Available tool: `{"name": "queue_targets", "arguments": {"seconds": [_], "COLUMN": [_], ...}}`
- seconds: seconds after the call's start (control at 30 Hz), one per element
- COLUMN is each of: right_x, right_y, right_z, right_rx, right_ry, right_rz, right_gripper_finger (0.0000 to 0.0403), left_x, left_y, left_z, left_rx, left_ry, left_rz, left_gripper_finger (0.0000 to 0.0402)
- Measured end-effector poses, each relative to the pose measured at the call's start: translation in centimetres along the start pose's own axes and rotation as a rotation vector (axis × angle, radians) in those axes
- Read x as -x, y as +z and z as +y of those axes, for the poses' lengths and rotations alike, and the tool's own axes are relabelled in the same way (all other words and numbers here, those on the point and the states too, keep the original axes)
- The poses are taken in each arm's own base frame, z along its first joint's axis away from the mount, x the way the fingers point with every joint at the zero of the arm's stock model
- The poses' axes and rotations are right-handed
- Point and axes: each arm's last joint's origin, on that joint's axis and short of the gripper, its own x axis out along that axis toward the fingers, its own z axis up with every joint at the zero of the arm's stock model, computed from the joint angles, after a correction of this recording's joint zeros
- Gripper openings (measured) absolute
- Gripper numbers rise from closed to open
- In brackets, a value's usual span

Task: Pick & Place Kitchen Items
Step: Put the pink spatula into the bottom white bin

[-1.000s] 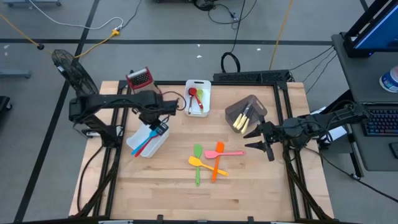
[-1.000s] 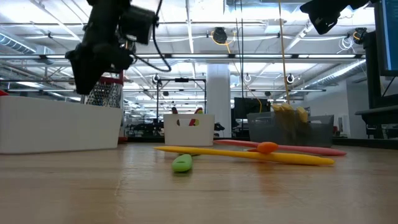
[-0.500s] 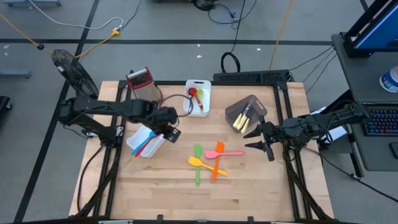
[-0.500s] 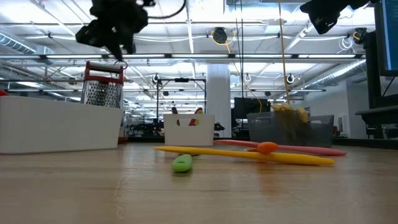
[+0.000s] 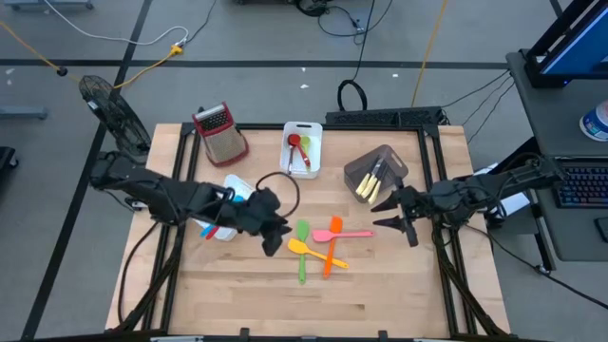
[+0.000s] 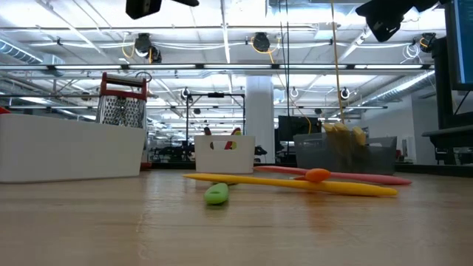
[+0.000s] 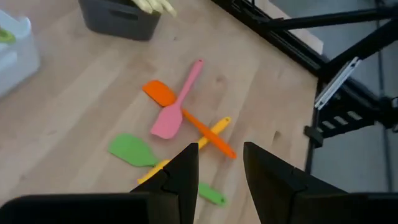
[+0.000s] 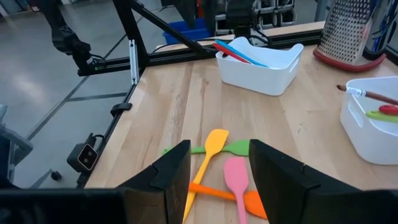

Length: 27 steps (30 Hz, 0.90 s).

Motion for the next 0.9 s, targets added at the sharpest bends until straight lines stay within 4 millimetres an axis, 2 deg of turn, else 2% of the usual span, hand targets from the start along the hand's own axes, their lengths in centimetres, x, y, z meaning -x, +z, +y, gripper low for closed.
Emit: {"name": "queue_targets", "arguments": {"seconds": [0.2,0.5,0.7,0.9], "right_x": [-1.1,-4.1,-6.7,-8.8], "right_y": [-0.4,-1.3,-2.5,-3.1], "right_z": [0.1,0.9,1.3,1.5], "right_rx": [0.057,0.213,0.243,0.307], "right_ry": [-0.01,0.005,-0.007,-0.034], "right_rz": [0.045,0.145,0.279,0.466], "right_gripper_finger": [0.0155,0.0155,0.0155,0.0155], "left_x": [-0.3,-1.7,-1.3,0.6], "left_y": [-1.5,-3.3,-4.8,-5.9], "left_z": [-0.3,0.9,2.8,5.1], "left_rx": [-0.052,-0.043,0.001,0.039], "left_ry": [0.046,0.028,-0.002,-0.062], "left_rz": [-0.037,-0.049,-0.078,-0.142], "left_gripper_finger": [0.0131,0.0131,0.0131,0.0131]}}
